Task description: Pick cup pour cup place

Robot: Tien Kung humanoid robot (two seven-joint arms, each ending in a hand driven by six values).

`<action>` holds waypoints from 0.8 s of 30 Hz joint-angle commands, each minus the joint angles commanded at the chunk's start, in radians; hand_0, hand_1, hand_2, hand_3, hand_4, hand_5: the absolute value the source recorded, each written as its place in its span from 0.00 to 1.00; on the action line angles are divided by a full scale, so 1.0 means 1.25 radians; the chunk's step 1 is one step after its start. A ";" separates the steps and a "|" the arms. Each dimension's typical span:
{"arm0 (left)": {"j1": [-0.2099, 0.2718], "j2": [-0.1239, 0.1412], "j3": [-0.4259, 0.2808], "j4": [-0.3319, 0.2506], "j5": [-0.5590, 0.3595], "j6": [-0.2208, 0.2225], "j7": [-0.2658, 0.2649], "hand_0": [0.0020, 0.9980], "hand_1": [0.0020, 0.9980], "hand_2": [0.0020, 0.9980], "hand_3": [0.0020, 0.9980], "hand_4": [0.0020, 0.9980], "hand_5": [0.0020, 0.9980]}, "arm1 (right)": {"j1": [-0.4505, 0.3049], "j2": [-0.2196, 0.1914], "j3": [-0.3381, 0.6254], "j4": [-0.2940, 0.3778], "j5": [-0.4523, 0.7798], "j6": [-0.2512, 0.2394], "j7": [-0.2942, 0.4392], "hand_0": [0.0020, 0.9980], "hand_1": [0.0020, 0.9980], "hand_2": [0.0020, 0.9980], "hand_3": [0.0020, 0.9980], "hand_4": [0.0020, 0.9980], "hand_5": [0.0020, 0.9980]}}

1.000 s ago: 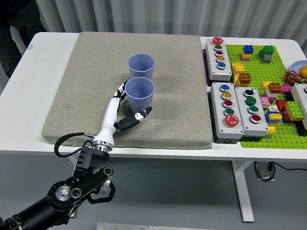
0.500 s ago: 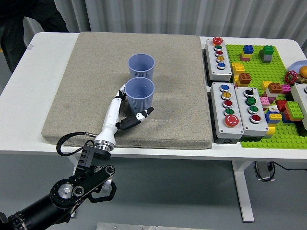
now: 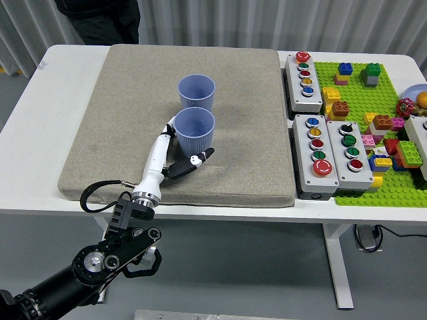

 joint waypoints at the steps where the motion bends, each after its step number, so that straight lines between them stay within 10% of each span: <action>1: 0.000 0.000 0.000 0.000 0.000 0.000 0.000 0.89 0.92 1.00 1.00 1.00 0.48 | 0.000 0.000 0.000 0.000 0.000 0.000 0.000 0.68 0.62 0.57 0.58 0.00 0.18; 24: -0.029 0.000 0.020 0.024 -0.009 -0.009 0.007 0.89 0.92 1.00 1.00 1.00 0.49 | 0.004 0.001 0.000 0.000 0.012 -0.001 0.002 0.68 0.62 0.57 0.58 0.00 0.17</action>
